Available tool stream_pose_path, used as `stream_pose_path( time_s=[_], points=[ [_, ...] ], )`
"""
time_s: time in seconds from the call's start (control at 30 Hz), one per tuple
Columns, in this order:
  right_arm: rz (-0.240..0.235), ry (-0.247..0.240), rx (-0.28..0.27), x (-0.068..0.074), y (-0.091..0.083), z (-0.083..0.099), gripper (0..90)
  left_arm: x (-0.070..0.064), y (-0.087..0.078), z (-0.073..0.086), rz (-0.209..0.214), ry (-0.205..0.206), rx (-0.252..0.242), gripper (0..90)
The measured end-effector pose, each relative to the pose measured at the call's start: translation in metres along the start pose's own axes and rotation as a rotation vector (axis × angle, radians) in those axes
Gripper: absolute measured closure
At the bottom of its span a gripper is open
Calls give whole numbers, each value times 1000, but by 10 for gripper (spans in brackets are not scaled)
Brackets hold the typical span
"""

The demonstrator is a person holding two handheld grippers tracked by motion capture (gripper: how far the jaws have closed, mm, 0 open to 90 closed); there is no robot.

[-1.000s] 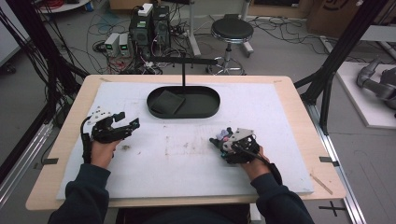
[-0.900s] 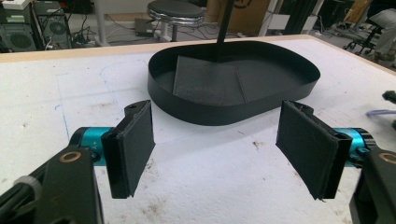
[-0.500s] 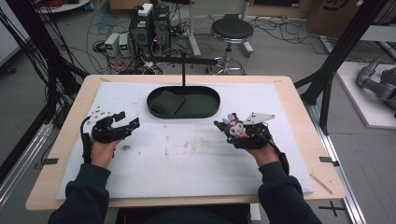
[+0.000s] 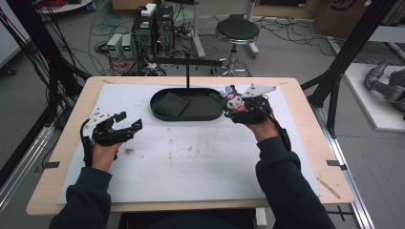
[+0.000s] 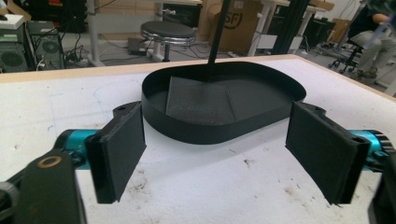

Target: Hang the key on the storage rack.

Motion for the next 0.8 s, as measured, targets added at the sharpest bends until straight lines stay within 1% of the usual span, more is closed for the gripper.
stream_pose_path(
  time_s=[0.07,0.17,0.2,0.23,0.27,0.3,0.37,0.43,0.47,0.53,0.63,0.67,0.73,0.77,0.8],
  points=[
    [-10,5,-9,-3,4,-10,319,0,0,0,1,11,3,194],
    [-26,15,-4,-8,12,-22,320,0,1,1,-3,19,13,194],
    [-34,23,1,-11,18,-29,320,0,1,2,-5,21,14,194],
    [-34,23,1,-11,18,-29,320,0,1,2,-7,19,13,194],
    [-32,12,7,-14,25,-36,320,1,1,2,-7,19,16,195],
    [-32,12,7,-14,25,-36,320,1,2,2,-8,20,18,195],
    [-41,23,10,-18,32,-42,320,2,2,3,-11,22,22,196],
    [-29,16,34,-23,43,-48,321,2,2,4,-10,17,27,198],
    [-29,16,34,-23,43,-48,321,2,2,4,-9,15,29,198],
    [-27,27,33,-27,50,-53,321,3,3,4,-7,13,32,199],
    [-11,36,50,-34,58,-55,321,2,3,5,3,9,34,202],
    [-2,36,49,-37,60,-57,321,1,3,5,5,8,36,203],
    [1,56,37,-42,62,-60,322,0,4,5,10,10,42,204],
    [1,66,9,-44,61,-65,324,0,4,6,11,9,41,205],
    [1,66,9,-44,61,-65,324,0,4,6,12,6,43,205]
  ],
)
Point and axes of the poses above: each handheld gripper's, and its own axes: y roughly forward along the jaws, z roughly out of its underside, x roughly to its left, the point moved 9 cm from there along y, roughly forward along the jaws, and after that the axes turned 7 degrees about x, right-handed, at the moved point
